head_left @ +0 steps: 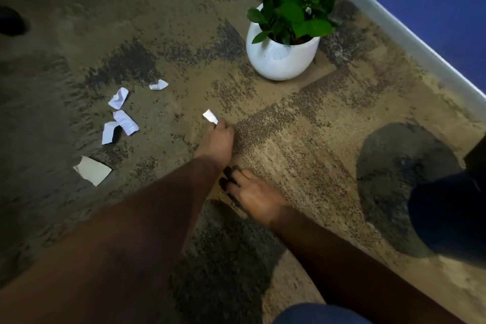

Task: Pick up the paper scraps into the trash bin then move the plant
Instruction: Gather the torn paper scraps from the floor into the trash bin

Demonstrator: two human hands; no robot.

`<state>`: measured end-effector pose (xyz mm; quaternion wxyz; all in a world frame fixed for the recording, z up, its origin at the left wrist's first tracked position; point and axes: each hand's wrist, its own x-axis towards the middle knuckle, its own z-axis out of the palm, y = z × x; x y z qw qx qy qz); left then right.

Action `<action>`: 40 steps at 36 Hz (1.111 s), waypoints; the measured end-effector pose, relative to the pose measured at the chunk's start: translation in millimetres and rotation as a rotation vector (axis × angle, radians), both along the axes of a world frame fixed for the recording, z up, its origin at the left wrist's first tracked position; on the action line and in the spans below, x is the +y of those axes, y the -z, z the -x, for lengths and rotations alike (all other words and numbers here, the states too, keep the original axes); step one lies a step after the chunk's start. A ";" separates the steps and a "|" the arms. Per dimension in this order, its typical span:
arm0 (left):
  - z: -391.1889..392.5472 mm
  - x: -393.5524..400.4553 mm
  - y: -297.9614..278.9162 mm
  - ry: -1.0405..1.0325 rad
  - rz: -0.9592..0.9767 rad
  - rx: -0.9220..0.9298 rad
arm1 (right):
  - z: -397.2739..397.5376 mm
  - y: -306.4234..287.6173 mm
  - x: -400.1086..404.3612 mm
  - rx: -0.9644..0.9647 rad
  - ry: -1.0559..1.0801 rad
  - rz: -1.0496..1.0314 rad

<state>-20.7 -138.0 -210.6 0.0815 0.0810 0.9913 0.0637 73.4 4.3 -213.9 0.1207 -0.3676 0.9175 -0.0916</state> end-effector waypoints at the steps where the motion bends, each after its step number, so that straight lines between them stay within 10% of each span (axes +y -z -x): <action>1: -1.7 0.5 0.7 0.000 -0.001 0.014 | -1.0 1.1 0.0 0.014 0.010 0.008; 16: -29.3 -0.4 -24.8 -0.096 -0.186 -0.176 | -3.8 -17.7 19.5 -0.122 0.310 0.141; 40: -22.0 229.3 -187.1 0.171 -0.731 0.340 | 18.9 -178.2 198.1 0.391 1.132 0.469</action>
